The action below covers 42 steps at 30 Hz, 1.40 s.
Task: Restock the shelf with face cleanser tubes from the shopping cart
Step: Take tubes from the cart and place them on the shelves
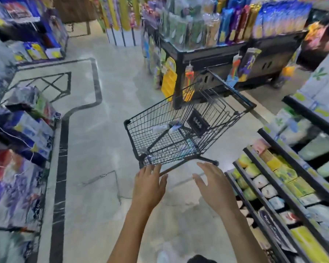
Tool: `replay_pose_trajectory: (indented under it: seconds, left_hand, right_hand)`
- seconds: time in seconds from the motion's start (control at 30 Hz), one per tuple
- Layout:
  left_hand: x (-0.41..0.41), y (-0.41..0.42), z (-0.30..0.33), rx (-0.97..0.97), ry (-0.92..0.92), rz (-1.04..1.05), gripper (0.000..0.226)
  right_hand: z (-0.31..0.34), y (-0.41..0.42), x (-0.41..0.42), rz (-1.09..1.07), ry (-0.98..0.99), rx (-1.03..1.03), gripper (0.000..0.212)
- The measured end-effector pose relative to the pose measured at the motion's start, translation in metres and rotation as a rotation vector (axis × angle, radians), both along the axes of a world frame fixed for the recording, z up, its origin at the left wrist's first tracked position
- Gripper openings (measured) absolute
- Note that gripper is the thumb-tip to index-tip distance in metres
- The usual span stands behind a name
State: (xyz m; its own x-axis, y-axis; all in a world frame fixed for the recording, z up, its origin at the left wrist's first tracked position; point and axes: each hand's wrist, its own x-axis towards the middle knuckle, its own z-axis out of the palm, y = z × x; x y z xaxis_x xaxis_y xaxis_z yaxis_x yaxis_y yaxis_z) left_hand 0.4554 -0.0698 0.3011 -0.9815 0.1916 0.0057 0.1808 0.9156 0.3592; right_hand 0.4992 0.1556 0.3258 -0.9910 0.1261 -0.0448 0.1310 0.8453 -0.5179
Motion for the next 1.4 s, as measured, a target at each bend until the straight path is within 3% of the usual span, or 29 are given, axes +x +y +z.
replay_pose_trajectory:
  seconds: [0.3, 0.63, 0.97, 1.27, 1.4]
  left_hand:
    - [-0.099, 0.021, -0.023, -0.016, -0.117, -0.038, 0.045]
    - [-0.246, 0.066, -0.037, -0.041, -0.17, -0.004, 0.047]
    - [-0.362, 0.073, -0.09, -0.032, -0.364, 0.102, 0.047]
    - [-0.497, 0.071, -0.178, 0.024, -0.539, 0.184, 0.052]
    - [-0.551, 0.075, -0.241, 0.316, -0.722, 0.465, 0.052]
  right_hand:
    - [-0.013, 0.015, -0.09, -0.039, -0.069, -0.053, 0.05]
    - [-0.028, 0.057, -0.265, 0.026, -0.209, -0.066, 0.049]
    - [-0.081, 0.052, -0.424, 0.045, -0.368, -0.126, 0.05]
    - [-0.177, 0.038, -0.546, -0.255, -0.577, -0.389, 0.041]
    - [-0.235, 0.033, -0.593, -0.438, -0.645, -0.529, 0.043]
